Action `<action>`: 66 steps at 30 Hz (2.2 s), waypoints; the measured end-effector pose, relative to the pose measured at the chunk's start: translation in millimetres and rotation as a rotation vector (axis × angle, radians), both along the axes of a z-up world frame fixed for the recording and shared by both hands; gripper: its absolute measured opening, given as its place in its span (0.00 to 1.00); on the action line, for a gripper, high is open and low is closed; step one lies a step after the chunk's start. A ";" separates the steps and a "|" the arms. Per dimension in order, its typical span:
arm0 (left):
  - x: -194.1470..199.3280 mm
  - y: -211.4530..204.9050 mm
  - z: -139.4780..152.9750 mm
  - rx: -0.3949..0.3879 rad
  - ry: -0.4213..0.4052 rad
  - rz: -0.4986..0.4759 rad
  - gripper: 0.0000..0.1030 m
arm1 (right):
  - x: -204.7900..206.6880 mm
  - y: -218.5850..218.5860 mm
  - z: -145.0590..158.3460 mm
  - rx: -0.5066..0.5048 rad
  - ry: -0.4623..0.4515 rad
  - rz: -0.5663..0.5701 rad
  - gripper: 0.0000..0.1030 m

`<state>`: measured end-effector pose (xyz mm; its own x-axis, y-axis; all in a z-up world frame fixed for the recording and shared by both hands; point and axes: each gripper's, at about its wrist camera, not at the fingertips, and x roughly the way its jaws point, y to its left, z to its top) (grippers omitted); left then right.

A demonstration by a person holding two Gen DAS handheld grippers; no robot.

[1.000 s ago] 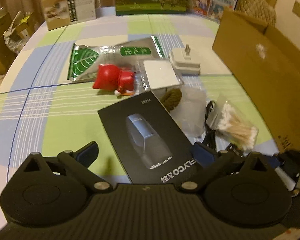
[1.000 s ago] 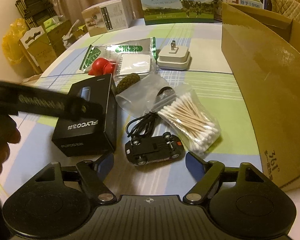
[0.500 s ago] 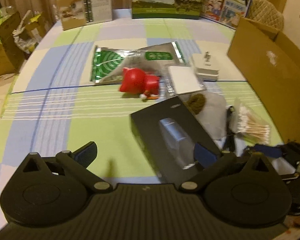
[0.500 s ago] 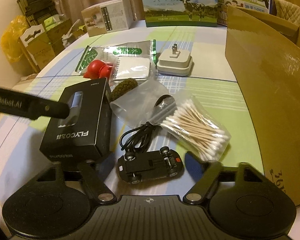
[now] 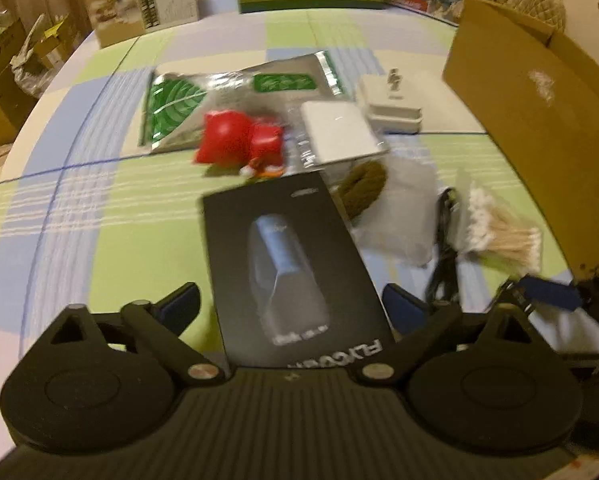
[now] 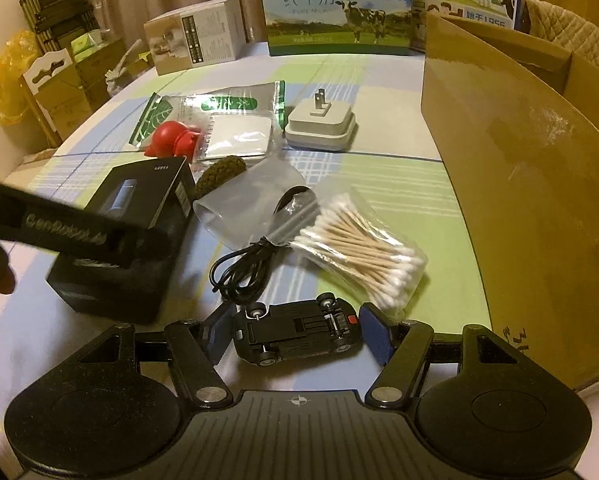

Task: Organize objects
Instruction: 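Close the left tool on the black box while the right tool grasps the toy car, then carry the box and car into the cardboard box and open both tools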

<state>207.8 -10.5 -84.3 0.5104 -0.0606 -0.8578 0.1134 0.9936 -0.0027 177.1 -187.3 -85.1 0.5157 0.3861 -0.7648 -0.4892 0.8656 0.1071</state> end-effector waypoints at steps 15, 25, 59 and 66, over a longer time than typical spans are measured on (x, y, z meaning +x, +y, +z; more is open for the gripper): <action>15.8 12.7 4.6 0.064 0.015 -0.130 0.75 | 1.0 -1.0 1.0 0.029 0.015 -0.012 0.62; -24.4 17.2 45.4 0.009 -0.033 -0.080 0.74 | -14.5 -8.1 38.2 0.066 -0.050 -0.032 0.62; 7.2 -246.2 157.5 -0.242 -0.173 -0.316 0.75 | 29.9 -229.7 161.4 0.046 -0.211 -0.374 0.62; 14.9 -250.2 152.8 -0.244 -0.183 -0.304 0.82 | 39.4 -242.2 153.2 0.063 -0.195 -0.383 0.62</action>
<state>222.7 -260.6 68.5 0.5799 -0.4219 -0.6969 0.4217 0.8874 -0.1863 216.5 -429.5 68.1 0.7634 0.1814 -0.6199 -0.1499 0.9833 0.1030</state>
